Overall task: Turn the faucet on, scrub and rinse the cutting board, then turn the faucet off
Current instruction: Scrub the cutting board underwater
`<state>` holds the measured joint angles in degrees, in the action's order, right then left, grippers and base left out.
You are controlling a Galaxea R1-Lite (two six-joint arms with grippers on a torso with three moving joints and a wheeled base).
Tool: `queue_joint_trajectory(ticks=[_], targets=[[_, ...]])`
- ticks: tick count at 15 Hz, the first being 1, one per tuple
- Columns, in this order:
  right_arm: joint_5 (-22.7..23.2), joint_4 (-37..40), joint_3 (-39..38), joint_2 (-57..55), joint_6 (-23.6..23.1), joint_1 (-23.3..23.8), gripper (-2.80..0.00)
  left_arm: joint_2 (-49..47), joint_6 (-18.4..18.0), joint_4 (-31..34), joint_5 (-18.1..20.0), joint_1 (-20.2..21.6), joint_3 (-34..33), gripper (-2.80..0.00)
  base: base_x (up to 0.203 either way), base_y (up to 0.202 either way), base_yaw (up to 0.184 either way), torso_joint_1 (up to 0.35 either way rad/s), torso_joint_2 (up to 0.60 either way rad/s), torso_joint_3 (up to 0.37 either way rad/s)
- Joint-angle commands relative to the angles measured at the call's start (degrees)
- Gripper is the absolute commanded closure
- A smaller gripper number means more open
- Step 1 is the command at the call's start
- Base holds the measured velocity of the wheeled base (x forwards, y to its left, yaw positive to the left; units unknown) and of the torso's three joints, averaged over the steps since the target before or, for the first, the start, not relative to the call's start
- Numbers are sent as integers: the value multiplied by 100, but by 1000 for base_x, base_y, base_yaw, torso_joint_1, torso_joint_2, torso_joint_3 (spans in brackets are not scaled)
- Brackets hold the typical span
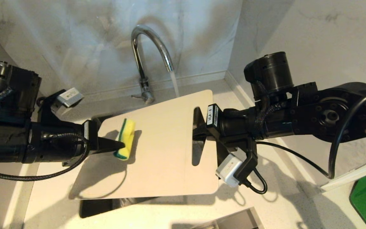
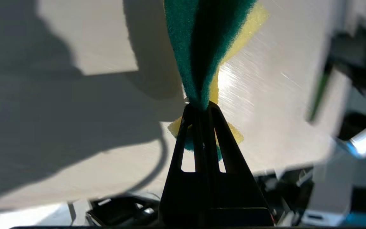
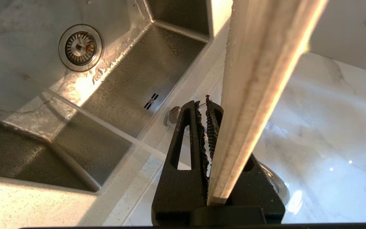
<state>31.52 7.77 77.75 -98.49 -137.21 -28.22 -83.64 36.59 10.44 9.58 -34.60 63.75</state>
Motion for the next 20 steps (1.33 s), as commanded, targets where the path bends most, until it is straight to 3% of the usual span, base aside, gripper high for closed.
queue_joint_trajectory(ticks=[1, 2, 6, 11, 14, 16, 20], targets=[[20, 6, 24, -62, -78, 1, 0, 82, 208, 121, -408, -966, 207, 0, 0, 0, 0, 0, 0, 0], [20, 6, 38, -74, -78, 1, 0, 88, 296, 155, -574, -1155, 233, 0, 0, 0, 0, 0, 0, 0], [19, 6, 46, -93, -52, 1, 0, 6, 436, 153, -632, -1599, 156, 0, 0, 0, 0, 0, 0, 0], [20, 6, 179, -85, -29, 1, 0, -355, 436, -415, -702, -1723, -235, 0, 0, 0, 0, 0, 0, 0], [20, -3, 182, -56, 133, 19, 0, -364, 428, -577, -868, -1706, -382, 0, 0, 0, 0, 0, 0, 0], [20, -3, 222, -56, 185, 19, 0, -338, 435, -579, -1293, -1579, -536, 0, 0, 0, 0, 0, 0, 0], [20, -3, 235, -21, 194, 19, 0, -195, 453, -670, -1321, -1202, -1098, 0, 0, 0, 0, 0, 0, 0]])
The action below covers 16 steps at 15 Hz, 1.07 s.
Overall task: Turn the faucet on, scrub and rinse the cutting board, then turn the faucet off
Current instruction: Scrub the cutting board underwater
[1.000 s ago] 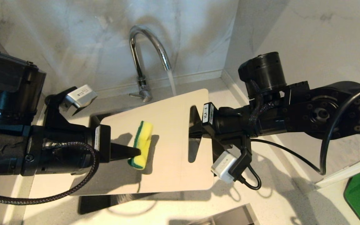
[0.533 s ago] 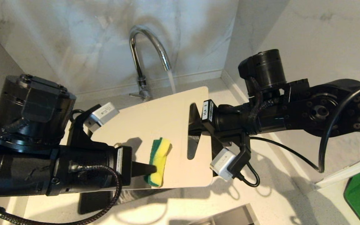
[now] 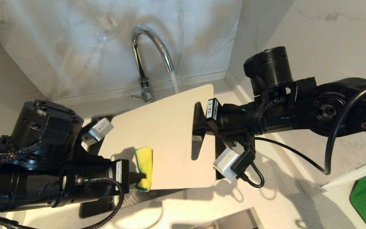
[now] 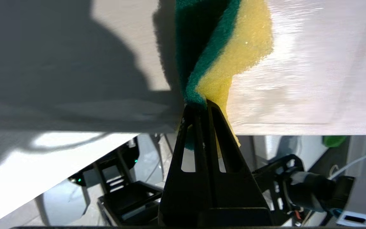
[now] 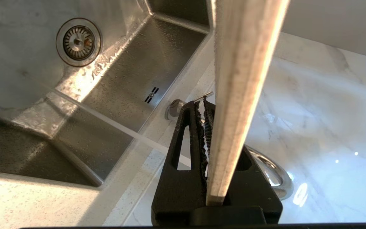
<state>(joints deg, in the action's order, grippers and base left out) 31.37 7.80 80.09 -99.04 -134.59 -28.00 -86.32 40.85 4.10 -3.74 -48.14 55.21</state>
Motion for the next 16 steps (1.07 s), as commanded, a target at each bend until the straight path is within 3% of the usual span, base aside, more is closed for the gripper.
queue_joint_trajectory(ticks=[1, 4, 9, 12, 16], targets=[[36, -7, -2, 34, -76, 5, 0, 102, 25, -193, 19, 249, -441, 0, 0, 0, 0, 0, 0, 0], [36, -7, -2, 34, -76, 5, 0, 200, -55, -698, 107, 688, -966, 0, 0, 0, 0, 0, 0, 0], [36, -7, 14, 70, -32, 5, 0, 196, -392, -735, 676, 1478, -1260, 0, 0, 0, 0, 0, 0, 0], [36, -7, 13, 110, 30, 6, 0, 203, -504, -818, 702, 1652, -1491, 0, 0, 0, 0, 0, 0, 0], [36, -7, 15, 148, 30, 14, 0, 176, -730, -1408, 740, 2038, -2077, 0, 0, 0, 0, 0, 0, 0]])
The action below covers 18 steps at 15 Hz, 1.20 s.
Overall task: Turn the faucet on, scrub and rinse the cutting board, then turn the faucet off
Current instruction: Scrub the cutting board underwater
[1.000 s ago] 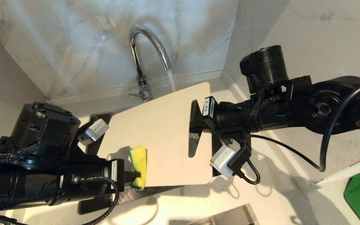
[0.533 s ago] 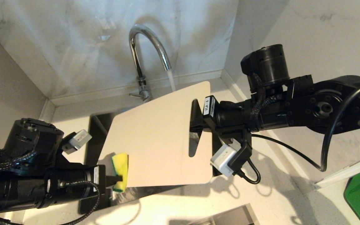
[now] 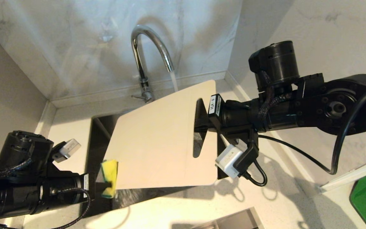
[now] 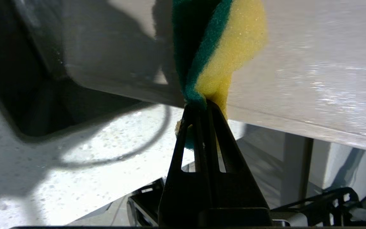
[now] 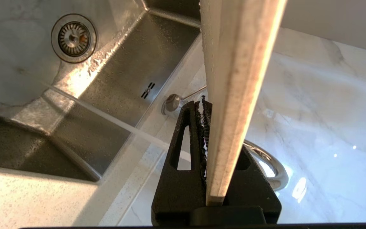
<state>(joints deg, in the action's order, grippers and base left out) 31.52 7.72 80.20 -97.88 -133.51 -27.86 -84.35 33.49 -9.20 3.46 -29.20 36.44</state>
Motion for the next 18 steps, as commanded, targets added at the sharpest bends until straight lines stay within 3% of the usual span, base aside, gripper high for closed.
queue_joint_trajectory(ticks=[1, 11, 18], targets=[[20, 2, 4, 32, -79, -1, 0, -16, -53, -98, 118, 258, -267, 0, 0, 0, 0, 0, 0, 0], [20, 2, -31, 208, -79, -1, 0, -31, -830, -109, 944, 1856, -432, 0, 0, 0, 0, 0, 0, 0], [16, -122, -442, 177, -101, 149, 0, 319, -874, -91, 969, 1885, -392, 0, 0, 0, 0, 0, 0, 0]])
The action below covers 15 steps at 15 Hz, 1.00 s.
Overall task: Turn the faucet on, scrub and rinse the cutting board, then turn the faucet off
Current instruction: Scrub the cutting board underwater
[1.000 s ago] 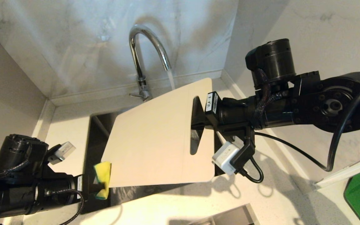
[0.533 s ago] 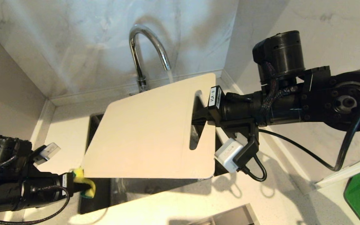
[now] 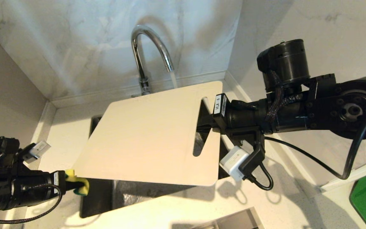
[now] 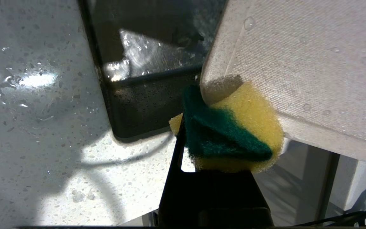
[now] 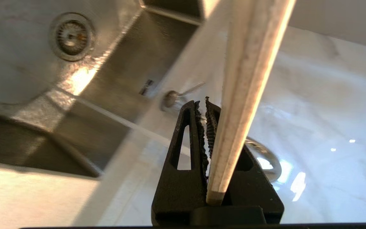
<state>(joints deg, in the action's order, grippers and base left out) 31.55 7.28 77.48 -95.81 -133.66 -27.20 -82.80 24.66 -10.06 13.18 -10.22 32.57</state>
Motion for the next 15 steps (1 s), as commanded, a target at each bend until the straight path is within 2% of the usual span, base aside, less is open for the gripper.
queue_joint_trajectory(ticks=[1, 3, 9, 13, 15], targets=[[16, -298, -331, -55, -76, 190, 0, 208, 4, -5, -4, -16, -1, 0, 0, 0, 0, 0, 0, 0], [51, -803, -618, -137, -57, 430, 0, 367, -1, 6, -8, -46, 8, 0, 0, 0, 0, 0, 0, 0], [36, -842, -761, -87, -134, 417, 0, 538, 8, 140, 9, -132, 259, 0, 0, 0, 0, 0, 0, 0], [-17, -850, -925, -214, -388, 417, 0, 431, 61, 545, 10, -565, 1046, 0, 0, 0, 0, 0, 0, 0], [-281, -845, -761, -310, -389, 404, 0, 401, 108, 889, 1, -868, 1660, 0, 0, 0, 0, 0, 0, 0]])
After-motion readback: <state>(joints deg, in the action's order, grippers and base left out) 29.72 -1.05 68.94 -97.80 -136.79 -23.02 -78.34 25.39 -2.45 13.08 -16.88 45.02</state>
